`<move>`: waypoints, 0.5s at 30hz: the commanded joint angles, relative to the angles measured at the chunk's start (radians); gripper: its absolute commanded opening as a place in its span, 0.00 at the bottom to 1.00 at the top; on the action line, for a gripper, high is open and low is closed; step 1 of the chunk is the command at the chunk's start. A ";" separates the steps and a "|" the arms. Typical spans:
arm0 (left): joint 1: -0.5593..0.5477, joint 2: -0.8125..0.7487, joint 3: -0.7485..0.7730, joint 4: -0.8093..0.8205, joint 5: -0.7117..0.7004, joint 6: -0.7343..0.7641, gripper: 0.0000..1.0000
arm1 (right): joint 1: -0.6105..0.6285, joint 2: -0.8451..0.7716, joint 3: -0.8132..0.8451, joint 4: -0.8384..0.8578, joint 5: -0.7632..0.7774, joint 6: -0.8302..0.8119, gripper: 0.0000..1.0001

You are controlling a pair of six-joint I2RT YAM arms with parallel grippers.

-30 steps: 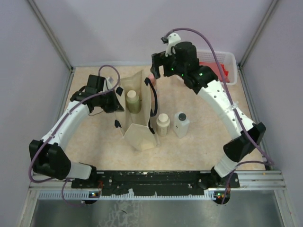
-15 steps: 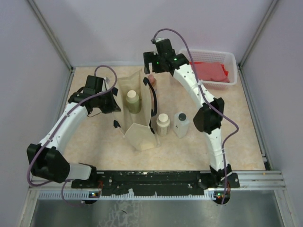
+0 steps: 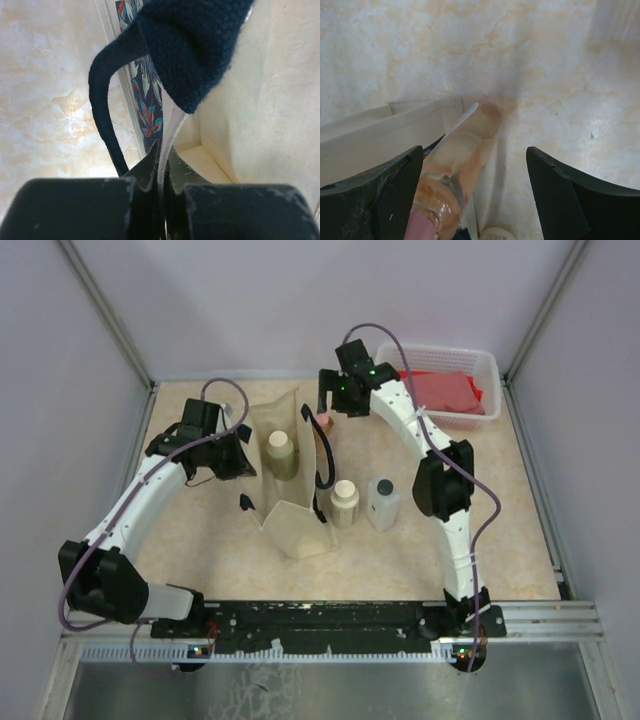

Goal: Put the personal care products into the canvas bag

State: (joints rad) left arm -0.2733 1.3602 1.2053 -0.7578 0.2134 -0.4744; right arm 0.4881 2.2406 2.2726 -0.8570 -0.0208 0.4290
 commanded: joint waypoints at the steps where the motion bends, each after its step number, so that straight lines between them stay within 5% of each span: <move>1: -0.004 0.031 0.032 -0.011 0.016 0.032 0.05 | 0.017 -0.065 -0.023 0.037 -0.044 0.042 0.83; 15: -0.004 0.039 0.036 -0.011 0.015 0.051 0.05 | 0.038 -0.032 0.018 0.018 -0.025 0.032 0.85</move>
State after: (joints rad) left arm -0.2733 1.3849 1.2171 -0.7639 0.2287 -0.4465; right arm 0.5171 2.2402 2.2330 -0.8539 -0.0502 0.4660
